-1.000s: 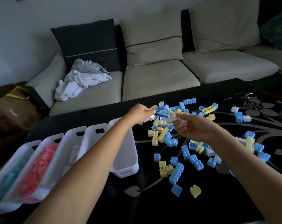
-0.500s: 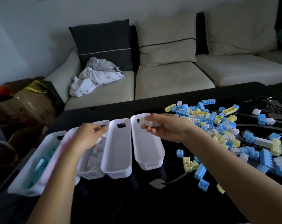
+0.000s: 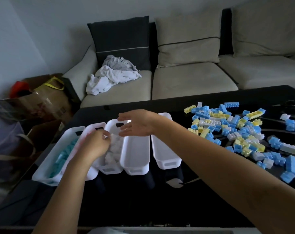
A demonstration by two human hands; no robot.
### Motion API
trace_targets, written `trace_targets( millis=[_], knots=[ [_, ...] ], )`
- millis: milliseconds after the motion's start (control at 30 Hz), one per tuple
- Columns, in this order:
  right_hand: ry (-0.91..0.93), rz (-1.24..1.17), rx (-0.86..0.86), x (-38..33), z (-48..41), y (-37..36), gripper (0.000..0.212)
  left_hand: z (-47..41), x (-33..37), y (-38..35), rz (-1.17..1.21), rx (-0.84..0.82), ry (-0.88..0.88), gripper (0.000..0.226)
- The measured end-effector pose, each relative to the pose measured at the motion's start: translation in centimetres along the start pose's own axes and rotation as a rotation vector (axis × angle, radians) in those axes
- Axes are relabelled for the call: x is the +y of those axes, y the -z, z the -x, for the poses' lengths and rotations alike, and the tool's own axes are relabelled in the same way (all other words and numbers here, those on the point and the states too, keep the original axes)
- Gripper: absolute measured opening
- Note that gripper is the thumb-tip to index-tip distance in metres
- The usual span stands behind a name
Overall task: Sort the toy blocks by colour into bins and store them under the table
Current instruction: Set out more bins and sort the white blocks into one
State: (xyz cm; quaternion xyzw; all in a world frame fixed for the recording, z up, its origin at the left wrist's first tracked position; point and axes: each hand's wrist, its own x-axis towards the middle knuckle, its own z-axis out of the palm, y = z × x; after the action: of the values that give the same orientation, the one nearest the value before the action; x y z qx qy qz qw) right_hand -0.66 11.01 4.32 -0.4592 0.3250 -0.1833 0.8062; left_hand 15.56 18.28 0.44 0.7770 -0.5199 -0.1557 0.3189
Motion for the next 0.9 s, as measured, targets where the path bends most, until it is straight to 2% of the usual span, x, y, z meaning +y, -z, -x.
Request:
trace_targets(
  millis=[100,167,367,567,633,767,833,900],
  knots=[
    [0.114,0.211,0.024,-1.0,3.6,3.0,0.030,-0.2,2.1,-0.5,-0.151,0.002,-0.070,0.015],
    [0.165,0.402,0.066,-1.4,6.4,5.7,0.024,-0.1,4.1,-1.6,-0.101,-0.027,-0.142,0.010],
    [0.204,0.772,0.428,-0.7,13.6,15.4,0.017,1.0,11.6,-6.3,0.072,-0.200,-0.391,0.012],
    [0.128,1.083,0.753,2.5,17.9,24.5,0.003,0.5,17.6,-12.6,0.015,-0.454,-0.506,0.019],
    [0.118,1.159,0.828,3.8,18.6,25.9,0.008,0.3,19.0,-14.7,-0.045,-0.522,-0.509,0.023],
    [0.084,1.210,0.864,5.4,18.8,26.8,0.036,-0.8,20.5,-18.4,-0.181,-0.572,-0.507,0.028],
    [0.056,1.407,0.828,6.2,18.3,26.8,0.047,-1.4,21.0,-19.8,-0.251,-0.580,-0.510,0.031],
    [0.060,1.539,0.813,6.7,17.6,26.8,0.044,-2.0,21.7,-21.1,-0.319,-0.577,-0.523,0.034]
  ],
)
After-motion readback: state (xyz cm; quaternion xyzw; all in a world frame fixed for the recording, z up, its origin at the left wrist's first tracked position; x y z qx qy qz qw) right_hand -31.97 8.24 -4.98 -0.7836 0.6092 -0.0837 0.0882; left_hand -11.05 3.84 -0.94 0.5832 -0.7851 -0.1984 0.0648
